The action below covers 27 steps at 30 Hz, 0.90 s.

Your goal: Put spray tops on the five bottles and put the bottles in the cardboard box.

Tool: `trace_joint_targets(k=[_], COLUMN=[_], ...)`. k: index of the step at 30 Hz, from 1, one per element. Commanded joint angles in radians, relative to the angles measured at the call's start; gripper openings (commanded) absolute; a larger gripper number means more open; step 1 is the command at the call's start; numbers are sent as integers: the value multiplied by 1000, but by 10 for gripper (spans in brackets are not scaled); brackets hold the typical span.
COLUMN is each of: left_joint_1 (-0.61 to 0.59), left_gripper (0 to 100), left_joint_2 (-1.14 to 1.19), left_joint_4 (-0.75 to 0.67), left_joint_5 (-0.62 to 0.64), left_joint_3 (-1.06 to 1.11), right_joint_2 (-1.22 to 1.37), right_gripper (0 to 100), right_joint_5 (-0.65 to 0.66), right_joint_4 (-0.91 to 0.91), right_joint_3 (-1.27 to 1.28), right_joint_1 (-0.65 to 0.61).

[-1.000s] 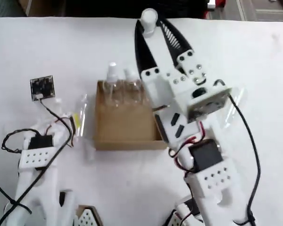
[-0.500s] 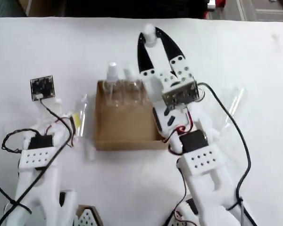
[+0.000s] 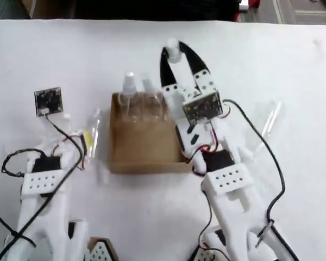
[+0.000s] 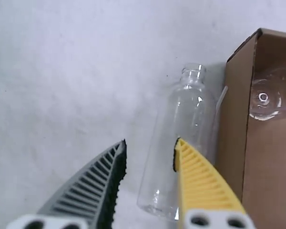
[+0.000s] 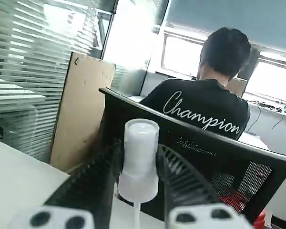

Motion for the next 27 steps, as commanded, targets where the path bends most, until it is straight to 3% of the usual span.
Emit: trace_joint_targets(k=[1, 27], left_joint_1=[15, 19], left_gripper=[158, 158], left_joint_2=[-33, -33], left_joint_4=[0, 0], left_joint_5=[-9, -9], left_joint_3=[-8, -8], right_joint_2=[-2, -79], right_gripper=[16, 16], right_joint_5=[9, 15], right_joint_4=[-116, -120], right_joint_3=[43, 28], right_joint_1=[10, -28])
